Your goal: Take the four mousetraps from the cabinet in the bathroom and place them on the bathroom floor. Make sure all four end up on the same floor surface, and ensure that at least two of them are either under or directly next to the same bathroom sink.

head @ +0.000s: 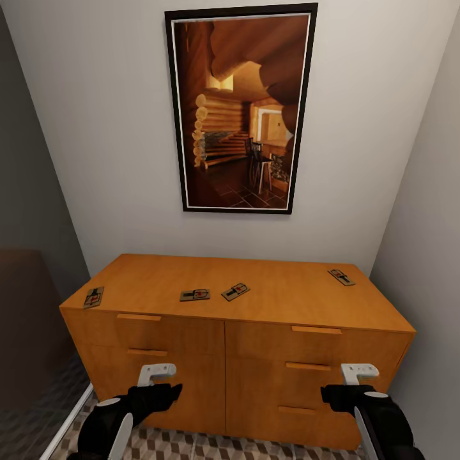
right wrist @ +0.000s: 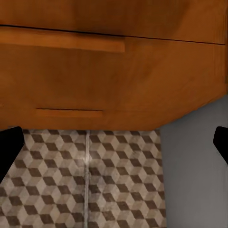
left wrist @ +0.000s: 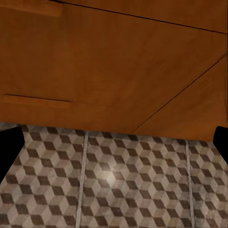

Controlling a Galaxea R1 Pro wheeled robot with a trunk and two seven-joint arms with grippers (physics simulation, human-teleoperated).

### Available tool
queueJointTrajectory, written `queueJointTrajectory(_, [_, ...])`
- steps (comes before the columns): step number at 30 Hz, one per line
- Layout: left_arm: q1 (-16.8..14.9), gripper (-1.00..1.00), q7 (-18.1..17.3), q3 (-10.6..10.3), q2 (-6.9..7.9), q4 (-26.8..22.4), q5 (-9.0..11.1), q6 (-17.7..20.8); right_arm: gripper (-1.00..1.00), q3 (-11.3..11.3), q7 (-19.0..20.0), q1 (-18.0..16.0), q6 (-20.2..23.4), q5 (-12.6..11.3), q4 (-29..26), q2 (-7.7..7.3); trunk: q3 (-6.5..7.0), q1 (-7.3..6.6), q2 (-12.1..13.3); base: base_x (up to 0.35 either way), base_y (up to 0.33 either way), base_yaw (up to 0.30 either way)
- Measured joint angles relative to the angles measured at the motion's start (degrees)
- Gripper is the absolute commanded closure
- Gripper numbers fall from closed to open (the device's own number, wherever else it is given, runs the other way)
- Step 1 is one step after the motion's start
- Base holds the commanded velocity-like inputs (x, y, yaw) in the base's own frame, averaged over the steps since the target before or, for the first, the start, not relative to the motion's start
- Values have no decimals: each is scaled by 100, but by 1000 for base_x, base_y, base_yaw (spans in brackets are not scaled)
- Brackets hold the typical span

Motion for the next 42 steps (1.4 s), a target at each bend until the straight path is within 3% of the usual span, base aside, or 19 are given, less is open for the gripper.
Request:
queueJointTrajectory(16, [-582,-100,0,-8,-231,-1,2,377,-100,0,0,-702,582,3,1,0,0,0,0,0,0,0])
queueJointTrajectory(22, [-818,-100,0,-13,-273,-1,6,460,-100,0,0,-903,599,3,4,0,0,0,0,0,0,0])
queueJointTrajectory(30, [-1080,-100,1,-16,-294,-1,10,650,-100,0,0,-1064,599,3,1,0,0,0,0,0,0,0])
queueJointTrajectory(42, [-1184,-100,1,-17,-330,-1,11,766,-100,0,0,-1116,599,3,9,8,0,0,0,0,0,0])
